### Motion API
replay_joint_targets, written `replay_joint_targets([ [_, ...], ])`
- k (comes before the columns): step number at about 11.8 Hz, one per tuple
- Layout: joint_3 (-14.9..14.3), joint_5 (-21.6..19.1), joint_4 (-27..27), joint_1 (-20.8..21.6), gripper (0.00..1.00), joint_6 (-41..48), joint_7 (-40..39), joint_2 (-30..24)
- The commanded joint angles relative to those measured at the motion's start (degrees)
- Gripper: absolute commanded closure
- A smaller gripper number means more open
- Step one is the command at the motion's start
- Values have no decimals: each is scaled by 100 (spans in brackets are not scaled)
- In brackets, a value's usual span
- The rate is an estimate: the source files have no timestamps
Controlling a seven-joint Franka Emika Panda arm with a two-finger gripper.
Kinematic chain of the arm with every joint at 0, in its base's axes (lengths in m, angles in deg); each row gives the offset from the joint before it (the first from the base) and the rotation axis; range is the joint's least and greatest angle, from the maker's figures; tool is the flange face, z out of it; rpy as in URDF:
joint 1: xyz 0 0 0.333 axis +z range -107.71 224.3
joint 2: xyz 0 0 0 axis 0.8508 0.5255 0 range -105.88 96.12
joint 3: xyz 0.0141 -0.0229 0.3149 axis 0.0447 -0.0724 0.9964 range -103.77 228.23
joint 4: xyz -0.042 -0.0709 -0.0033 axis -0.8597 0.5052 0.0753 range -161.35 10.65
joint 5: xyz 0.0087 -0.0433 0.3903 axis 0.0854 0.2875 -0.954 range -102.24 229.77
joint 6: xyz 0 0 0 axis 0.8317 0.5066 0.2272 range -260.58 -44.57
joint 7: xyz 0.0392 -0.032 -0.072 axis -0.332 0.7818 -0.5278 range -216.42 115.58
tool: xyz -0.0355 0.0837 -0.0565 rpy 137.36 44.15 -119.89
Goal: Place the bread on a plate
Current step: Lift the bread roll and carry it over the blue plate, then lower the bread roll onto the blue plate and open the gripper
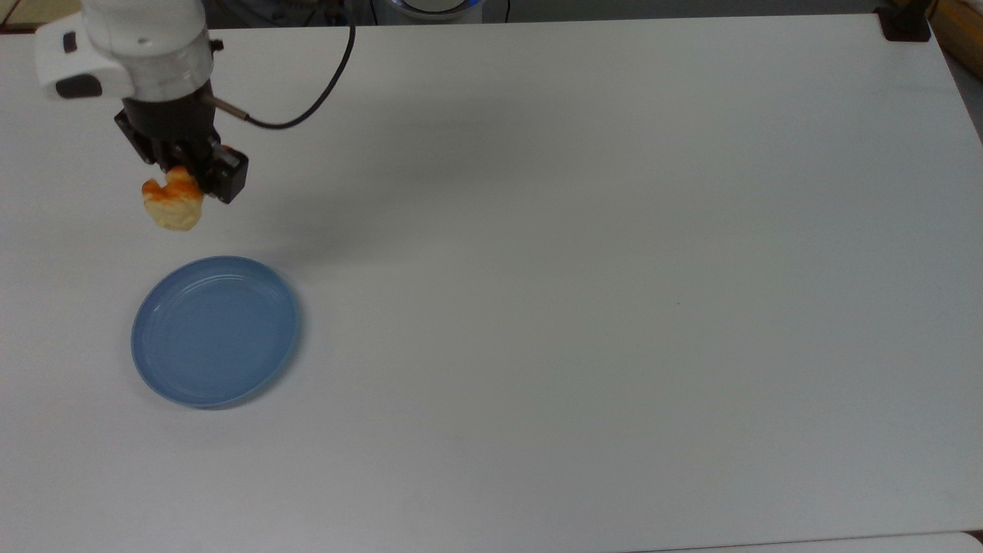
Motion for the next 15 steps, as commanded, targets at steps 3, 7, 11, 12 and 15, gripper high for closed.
replay_joint_targets([
  [3, -34, -162, 175, -43, 88, -932, 475, 939],
  [7, -16, -153, 210, 1, 88, -1837, 1196, 1572],
  [11, -16, -153, 202, -7, 73, -2243, 1338, 1714],
  [12, -16, -153, 193, 1, 63, -2244, 1338, 1714],
  [15, -7, -153, 167, 10, 0, -2235, 1356, 1714],
])
